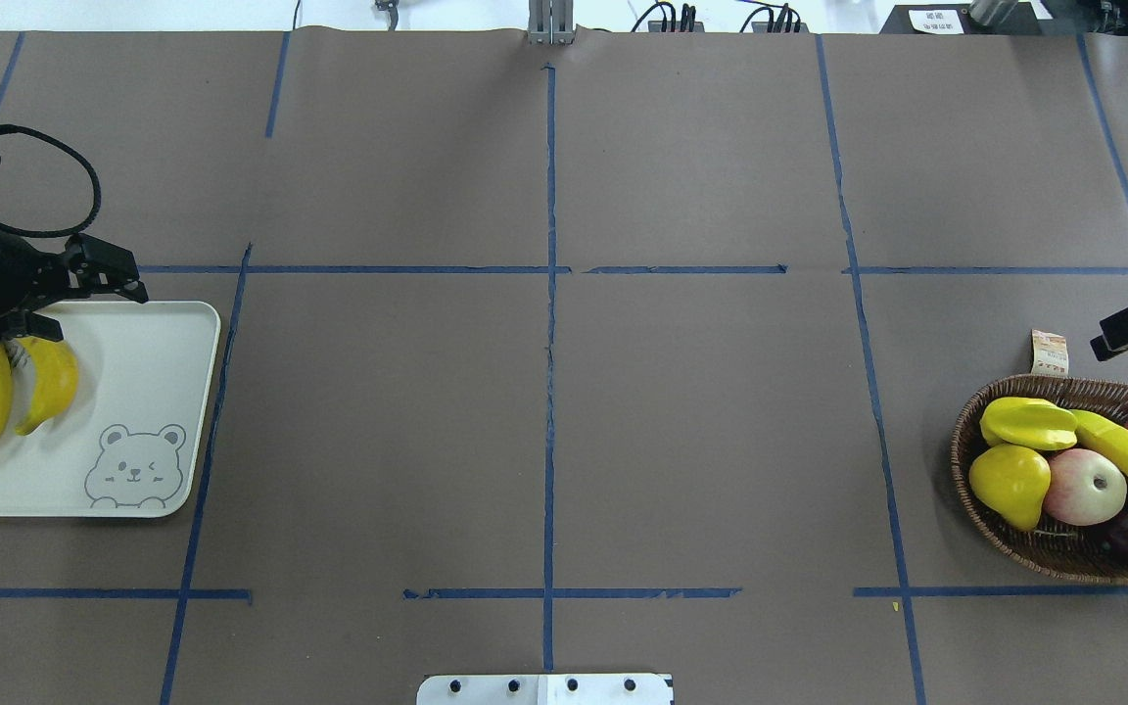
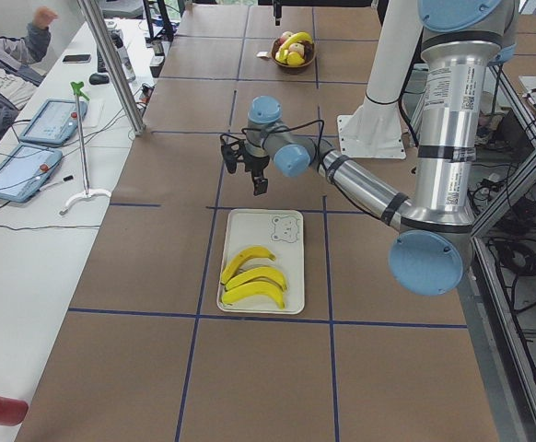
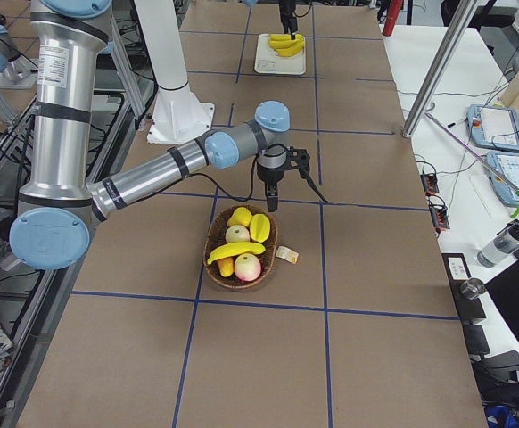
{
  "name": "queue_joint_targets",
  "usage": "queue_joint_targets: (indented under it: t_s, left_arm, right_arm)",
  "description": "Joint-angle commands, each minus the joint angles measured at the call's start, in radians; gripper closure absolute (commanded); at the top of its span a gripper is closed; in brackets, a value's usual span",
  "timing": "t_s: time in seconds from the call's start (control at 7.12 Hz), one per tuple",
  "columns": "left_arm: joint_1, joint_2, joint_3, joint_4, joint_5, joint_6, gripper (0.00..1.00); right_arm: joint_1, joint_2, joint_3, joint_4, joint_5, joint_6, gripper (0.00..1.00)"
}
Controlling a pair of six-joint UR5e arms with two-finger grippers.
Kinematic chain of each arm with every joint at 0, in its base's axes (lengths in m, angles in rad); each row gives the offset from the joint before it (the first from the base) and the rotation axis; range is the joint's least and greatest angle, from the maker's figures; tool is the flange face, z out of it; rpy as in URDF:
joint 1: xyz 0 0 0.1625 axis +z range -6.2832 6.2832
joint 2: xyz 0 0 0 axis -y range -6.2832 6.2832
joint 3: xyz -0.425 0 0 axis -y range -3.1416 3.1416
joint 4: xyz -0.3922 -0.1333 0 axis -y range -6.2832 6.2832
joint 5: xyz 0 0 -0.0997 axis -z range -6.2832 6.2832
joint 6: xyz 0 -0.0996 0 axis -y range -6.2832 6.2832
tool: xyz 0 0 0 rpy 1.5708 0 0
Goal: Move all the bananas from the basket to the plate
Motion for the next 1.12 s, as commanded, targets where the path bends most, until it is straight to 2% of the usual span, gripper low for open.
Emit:
queue_joint_targets:
  t_s: [0.0, 0.42, 0.98]
  left_arm:
    - [0.092, -0.084, -0.027, 0.092, 0.012, 0.017, 0.00]
    - [0.107, -0.118, -0.019, 0.092, 0.011, 0.014, 0.00]
    - [0.109, -0.118, -0.030, 0.092, 0.011, 0.010, 0.00]
  right_arm:
    - [0.023, -0.140, 0.000, 0.115, -0.005, -0.120, 0.00]
    - [0.019, -0.240, -0.035, 0.252, -0.008, -0.114, 0.01]
    - [-0.023, -0.288, -0.071, 0.412, -0.008, -0.006, 0.02]
